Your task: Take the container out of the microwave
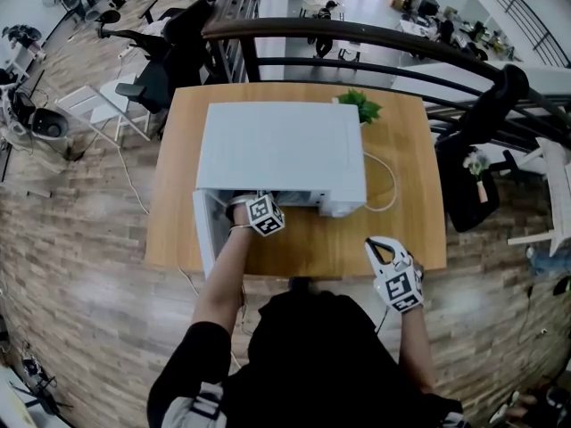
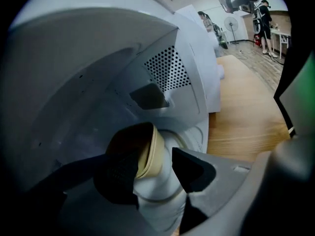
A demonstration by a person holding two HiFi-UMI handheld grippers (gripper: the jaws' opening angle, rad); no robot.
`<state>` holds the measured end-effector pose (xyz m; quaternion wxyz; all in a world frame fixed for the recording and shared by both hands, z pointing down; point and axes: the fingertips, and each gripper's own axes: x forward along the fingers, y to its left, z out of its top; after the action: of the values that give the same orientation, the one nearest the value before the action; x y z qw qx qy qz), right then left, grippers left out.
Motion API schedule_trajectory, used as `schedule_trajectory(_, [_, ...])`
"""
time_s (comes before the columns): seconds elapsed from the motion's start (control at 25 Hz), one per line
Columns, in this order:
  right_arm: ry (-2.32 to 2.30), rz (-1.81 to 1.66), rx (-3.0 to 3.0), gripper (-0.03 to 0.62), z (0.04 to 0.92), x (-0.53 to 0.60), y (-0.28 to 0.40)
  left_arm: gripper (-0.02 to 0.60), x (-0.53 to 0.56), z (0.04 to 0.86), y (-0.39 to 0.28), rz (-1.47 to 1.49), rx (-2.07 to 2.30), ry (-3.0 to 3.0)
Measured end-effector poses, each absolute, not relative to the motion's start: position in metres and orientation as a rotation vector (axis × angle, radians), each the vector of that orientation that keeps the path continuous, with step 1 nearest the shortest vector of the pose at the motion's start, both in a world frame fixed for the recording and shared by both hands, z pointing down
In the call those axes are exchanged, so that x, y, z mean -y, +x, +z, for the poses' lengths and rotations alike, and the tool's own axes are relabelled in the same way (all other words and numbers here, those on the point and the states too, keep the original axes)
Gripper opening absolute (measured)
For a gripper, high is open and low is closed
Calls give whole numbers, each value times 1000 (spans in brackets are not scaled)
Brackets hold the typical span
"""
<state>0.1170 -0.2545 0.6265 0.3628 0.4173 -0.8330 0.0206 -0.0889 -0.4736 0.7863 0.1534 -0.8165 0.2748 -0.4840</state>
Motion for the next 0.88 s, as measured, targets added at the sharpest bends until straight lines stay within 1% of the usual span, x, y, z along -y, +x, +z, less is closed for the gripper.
schedule_trajectory(0.24, [1090, 82, 2119, 0, 633, 252, 124, 195, 482, 790, -89, -1427, -768, -2367])
schedule_trajectory(0.28, [1091, 82, 2119, 0, 633, 252, 124, 186, 482, 788, -88, -1425, -769, -2371])
schedule_trajectory(0.32, [1091, 83, 2119, 0, 632, 251, 125, 160, 481, 787, -88, -1421, -773, -2374])
schedule_trajectory(0.4, [1089, 91, 2118, 0, 632, 251, 124, 74, 480, 785, -88, -1416, -778, -2364])
schedule_trajectory(0.44, [1087, 95, 2118, 0, 632, 251, 123, 43, 481, 786, -89, -1419, -777, -2356])
schedule_trajectory(0.56, [1082, 80, 2127, 0, 630, 255, 120, 37, 481, 794, -91, -1434, -777, -2361])
schedule_trajectory(0.88, [1081, 60, 2145, 0, 628, 256, 115, 34, 468, 783, -93, -1441, -745, -2384])
